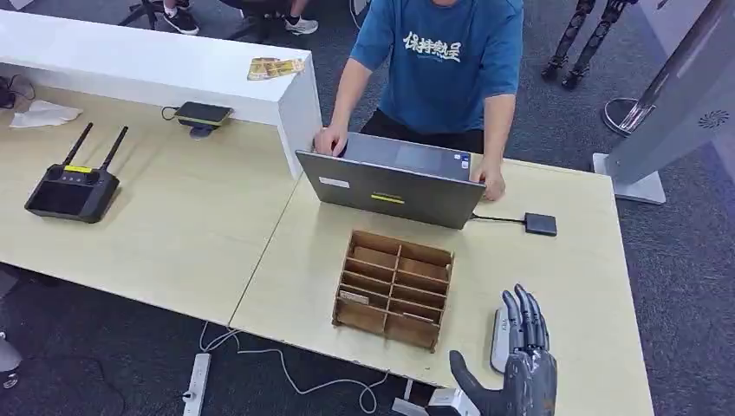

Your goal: Pass the card to the sensor for recognition and then transmit it.

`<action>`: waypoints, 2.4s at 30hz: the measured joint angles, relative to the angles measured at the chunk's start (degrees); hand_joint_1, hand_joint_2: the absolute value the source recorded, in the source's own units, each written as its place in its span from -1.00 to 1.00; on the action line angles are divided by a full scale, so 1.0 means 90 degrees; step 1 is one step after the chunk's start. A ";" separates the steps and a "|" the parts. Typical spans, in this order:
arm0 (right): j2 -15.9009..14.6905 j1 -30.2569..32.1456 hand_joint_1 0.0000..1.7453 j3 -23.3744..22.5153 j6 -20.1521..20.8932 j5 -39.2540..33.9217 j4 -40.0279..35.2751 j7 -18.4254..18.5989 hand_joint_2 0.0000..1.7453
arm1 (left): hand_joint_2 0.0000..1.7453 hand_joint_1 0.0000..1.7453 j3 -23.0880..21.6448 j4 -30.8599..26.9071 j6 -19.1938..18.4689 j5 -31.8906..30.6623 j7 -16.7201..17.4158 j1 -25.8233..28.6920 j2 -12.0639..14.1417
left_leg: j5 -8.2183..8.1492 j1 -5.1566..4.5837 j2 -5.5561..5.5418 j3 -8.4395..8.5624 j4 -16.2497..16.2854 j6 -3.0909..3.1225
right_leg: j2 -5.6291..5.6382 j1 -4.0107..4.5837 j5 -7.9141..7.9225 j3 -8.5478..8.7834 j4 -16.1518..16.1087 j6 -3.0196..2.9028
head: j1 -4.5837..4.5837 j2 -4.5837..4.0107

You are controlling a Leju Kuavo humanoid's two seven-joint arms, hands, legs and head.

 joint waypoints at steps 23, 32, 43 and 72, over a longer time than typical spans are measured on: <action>-0.0112 -0.0807 -1.00 0.1208 0.0349 -0.1251 0.0974 -0.0430 1.00 | -1.00 -1.00 0.0000 0.0002 -0.0034 0.0022 0.0000 0.0002 0.0000 | 0.0000 0.0000 0.0000 -0.0003 -0.0001 -0.0001 | -0.0002 0.0000 -0.0004 -0.0002 0.0000 -0.0005 | 0.0000 0.0000; 0.0051 -0.0996 -1.00 0.1222 0.0342 -0.0857 0.1387 -0.0593 1.00 | -1.00 -1.00 0.0000 0.0000 -0.0051 -0.0073 0.0085 0.0003 0.0000 | 0.0000 0.0000 0.0001 -0.0003 -0.0001 -0.0001 | -0.0002 0.0000 -0.0004 -0.0002 0.0000 -0.0005 | 0.0000 0.0000; 0.0235 -0.1100 -1.00 0.1137 0.0029 0.0893 0.1773 -0.0188 1.00 | -1.00 -1.00 0.0000 0.0000 -0.0049 -0.0158 0.0124 0.0003 0.0000 | 0.0000 0.0000 0.0001 -0.0003 -0.0001 -0.0001 | -0.0001 0.0000 -0.0004 -0.0003 0.0000 -0.0005 | 0.0000 0.0000; 0.0670 -0.1269 -1.00 0.0644 -0.0005 0.3313 0.2632 0.0767 1.00 | -1.00 -1.00 0.0000 0.0002 -0.0031 -0.0350 0.0153 0.0002 0.0010 | 0.0000 0.0000 0.0001 -0.0004 -0.0001 -0.0001 | -0.0002 0.0000 -0.0004 -0.0002 0.0000 -0.0005 | 0.0000 0.0000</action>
